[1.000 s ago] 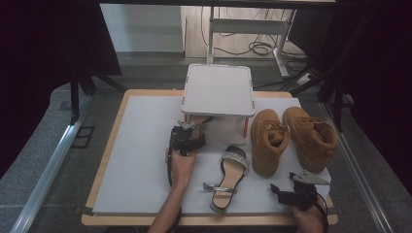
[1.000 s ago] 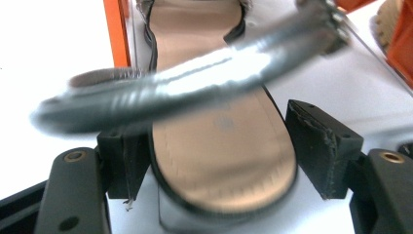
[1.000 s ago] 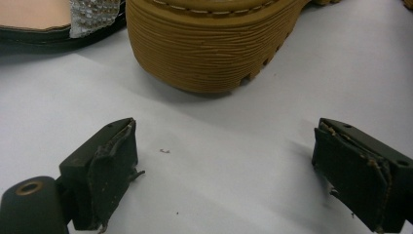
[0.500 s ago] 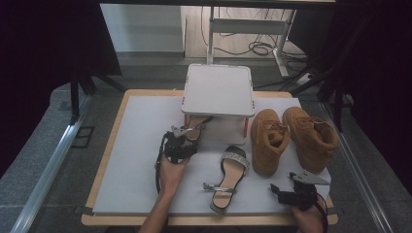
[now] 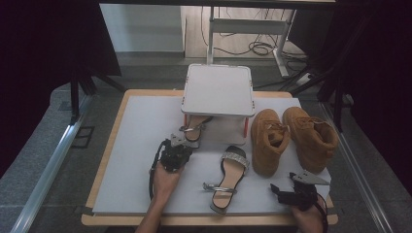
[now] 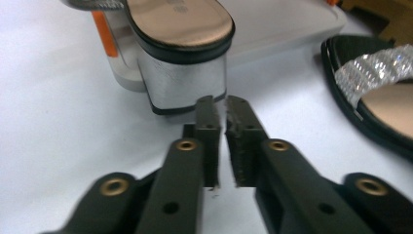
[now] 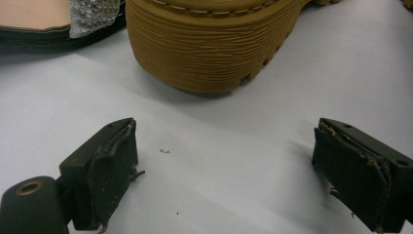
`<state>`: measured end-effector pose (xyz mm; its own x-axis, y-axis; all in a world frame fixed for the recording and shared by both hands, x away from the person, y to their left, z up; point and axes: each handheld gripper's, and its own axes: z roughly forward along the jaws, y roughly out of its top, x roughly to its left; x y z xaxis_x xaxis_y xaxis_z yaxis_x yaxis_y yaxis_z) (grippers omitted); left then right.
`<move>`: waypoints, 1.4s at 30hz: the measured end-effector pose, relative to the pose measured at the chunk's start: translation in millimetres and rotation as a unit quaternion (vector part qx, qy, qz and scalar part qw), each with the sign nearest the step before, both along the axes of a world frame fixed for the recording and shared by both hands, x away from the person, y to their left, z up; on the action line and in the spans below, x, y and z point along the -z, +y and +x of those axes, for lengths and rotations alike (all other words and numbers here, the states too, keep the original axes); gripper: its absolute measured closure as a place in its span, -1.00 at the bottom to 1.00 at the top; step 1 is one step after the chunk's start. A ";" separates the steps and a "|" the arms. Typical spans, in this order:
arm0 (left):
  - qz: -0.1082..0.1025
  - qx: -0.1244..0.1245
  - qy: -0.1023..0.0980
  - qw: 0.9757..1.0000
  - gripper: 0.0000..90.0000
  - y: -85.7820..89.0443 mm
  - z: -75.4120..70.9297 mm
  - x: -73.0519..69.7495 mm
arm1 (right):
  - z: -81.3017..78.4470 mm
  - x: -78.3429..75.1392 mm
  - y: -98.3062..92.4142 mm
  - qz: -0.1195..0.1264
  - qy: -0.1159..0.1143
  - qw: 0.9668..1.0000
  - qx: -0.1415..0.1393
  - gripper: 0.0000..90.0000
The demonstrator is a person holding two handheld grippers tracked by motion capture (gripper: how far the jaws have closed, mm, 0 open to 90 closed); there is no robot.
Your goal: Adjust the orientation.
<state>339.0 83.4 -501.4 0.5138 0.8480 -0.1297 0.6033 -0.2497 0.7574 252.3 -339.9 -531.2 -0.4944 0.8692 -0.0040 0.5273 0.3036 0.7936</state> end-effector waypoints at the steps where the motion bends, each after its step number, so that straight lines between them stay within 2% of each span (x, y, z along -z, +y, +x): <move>1: 0.000 -0.001 0.001 1.000 0.97 -0.4 0.6 1.0 | 0.0 0.0 0.0 0.000 0.000 1.000 0.000 -0.78; 9: 0.017 -0.009 -0.011 1.000 0.99 -2.5 5.1 2.1 | 0.0 0.0 0.0 0.000 0.000 1.000 0.000 -0.78; 13: 0.016 -0.014 -0.012 1.000 0.99 -3.3 10.3 2.2 | 0.0 0.0 0.0 0.000 0.000 1.000 0.000 -0.78; 20: 0.024 -0.010 -0.017 1.000 0.99 -10.6 15.0 1.2 | 0.0 0.0 0.0 0.000 0.000 1.000 0.000 -0.78; 34: 0.013 -0.001 -0.016 1.000 1.00 -21.9 32.4 2.1 | 0.1 0.0 0.0 0.000 0.000 1.000 0.000 -0.78; 42: 0.007 -0.004 -0.017 1.000 1.00 -27.1 41.1 3.5 | 0.1 0.1 0.0 0.000 -0.001 1.000 0.000 -0.78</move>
<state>380.1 56.3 -504.9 0.5103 0.8540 -0.1016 0.5802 -0.2547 0.7737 252.4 -339.9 -531.3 -0.4945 0.8691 -0.0045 0.5261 0.3034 0.7944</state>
